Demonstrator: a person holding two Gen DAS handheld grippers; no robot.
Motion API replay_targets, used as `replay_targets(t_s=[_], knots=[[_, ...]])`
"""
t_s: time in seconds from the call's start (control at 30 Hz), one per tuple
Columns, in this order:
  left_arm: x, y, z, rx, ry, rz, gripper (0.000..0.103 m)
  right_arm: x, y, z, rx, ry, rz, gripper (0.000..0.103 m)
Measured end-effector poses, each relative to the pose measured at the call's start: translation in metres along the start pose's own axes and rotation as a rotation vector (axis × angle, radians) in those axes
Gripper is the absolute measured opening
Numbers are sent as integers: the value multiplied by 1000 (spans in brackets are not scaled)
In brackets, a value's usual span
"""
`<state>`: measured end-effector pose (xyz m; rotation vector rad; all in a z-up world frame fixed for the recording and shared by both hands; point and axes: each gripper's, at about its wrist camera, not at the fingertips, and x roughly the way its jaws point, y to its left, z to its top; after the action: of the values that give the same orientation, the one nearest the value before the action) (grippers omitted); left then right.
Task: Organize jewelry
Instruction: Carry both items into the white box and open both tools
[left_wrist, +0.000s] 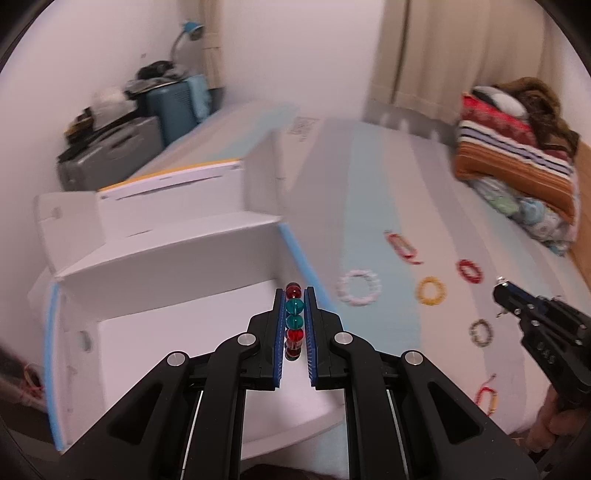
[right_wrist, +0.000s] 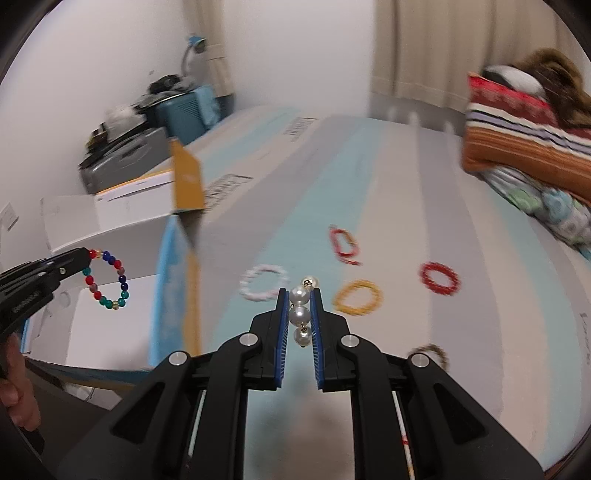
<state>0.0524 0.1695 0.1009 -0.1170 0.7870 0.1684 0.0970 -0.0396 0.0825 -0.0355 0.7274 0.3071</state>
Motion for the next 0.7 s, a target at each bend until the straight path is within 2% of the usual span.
replay_targets(t_s=[0.33, 0.47, 0.7], knots=[[-3, 104, -22, -130, 72, 117, 9, 21, 114, 3, -134, 32, 133, 11], [0, 139, -37, -169, 117, 171, 9, 34, 146, -1, -160, 71, 169, 11], [9, 178, -63, -216, 199, 206, 9, 59, 182, -10, -193, 157, 193, 11]])
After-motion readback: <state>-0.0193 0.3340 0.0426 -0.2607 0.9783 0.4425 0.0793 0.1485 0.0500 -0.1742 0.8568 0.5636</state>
